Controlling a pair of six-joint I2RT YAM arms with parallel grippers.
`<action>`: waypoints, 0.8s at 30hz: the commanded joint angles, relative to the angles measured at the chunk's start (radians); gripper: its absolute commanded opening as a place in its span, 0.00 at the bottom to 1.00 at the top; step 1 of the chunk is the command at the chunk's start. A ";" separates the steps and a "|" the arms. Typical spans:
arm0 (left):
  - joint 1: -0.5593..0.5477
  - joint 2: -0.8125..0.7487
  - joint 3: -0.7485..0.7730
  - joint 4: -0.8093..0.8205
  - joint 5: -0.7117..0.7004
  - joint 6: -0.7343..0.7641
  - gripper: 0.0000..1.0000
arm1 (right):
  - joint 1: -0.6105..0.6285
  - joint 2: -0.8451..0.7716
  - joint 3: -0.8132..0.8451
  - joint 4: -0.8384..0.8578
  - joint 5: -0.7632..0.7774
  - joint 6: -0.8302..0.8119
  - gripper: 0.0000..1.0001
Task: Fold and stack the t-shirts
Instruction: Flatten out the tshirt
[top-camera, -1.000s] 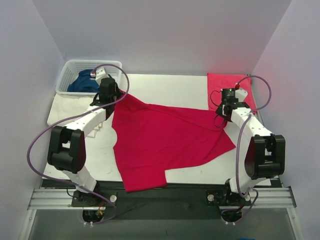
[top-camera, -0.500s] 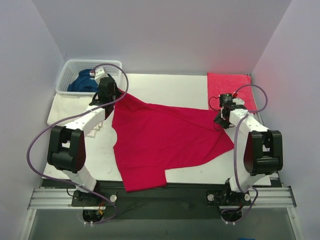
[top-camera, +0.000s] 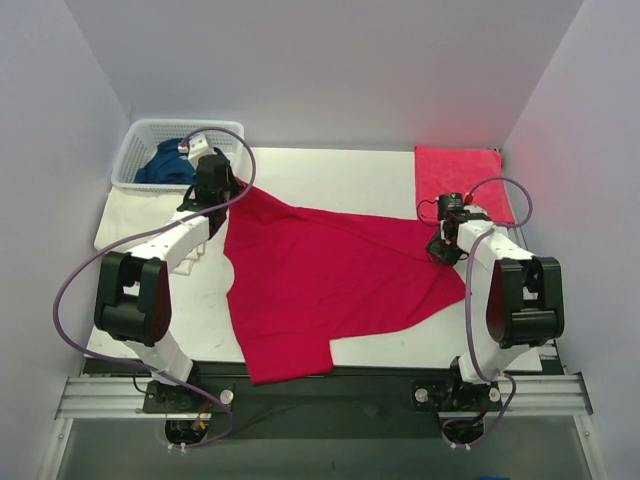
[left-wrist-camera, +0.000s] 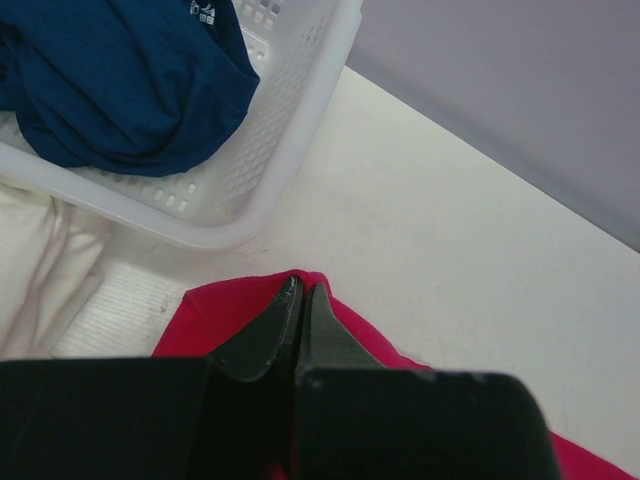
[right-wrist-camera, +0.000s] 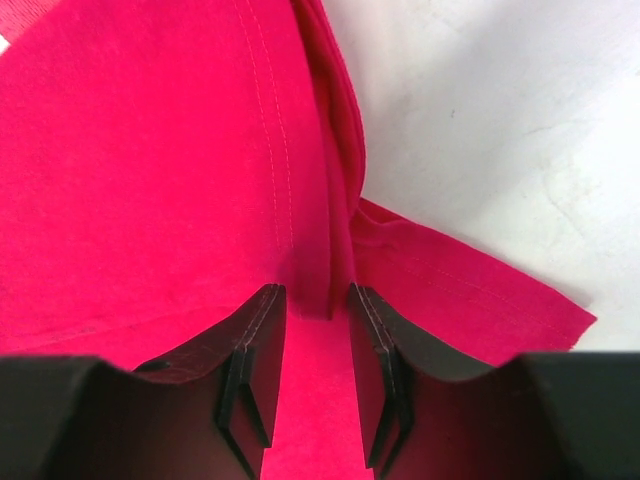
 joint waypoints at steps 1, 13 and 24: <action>0.009 -0.012 0.001 0.047 0.011 0.002 0.00 | -0.005 0.023 0.002 -0.025 -0.013 0.007 0.32; 0.024 -0.032 -0.025 0.050 0.014 0.005 0.00 | 0.007 0.040 0.022 -0.025 -0.016 0.008 0.10; 0.024 -0.041 -0.035 0.053 0.019 0.004 0.00 | 0.039 0.000 0.057 -0.091 0.096 0.001 0.24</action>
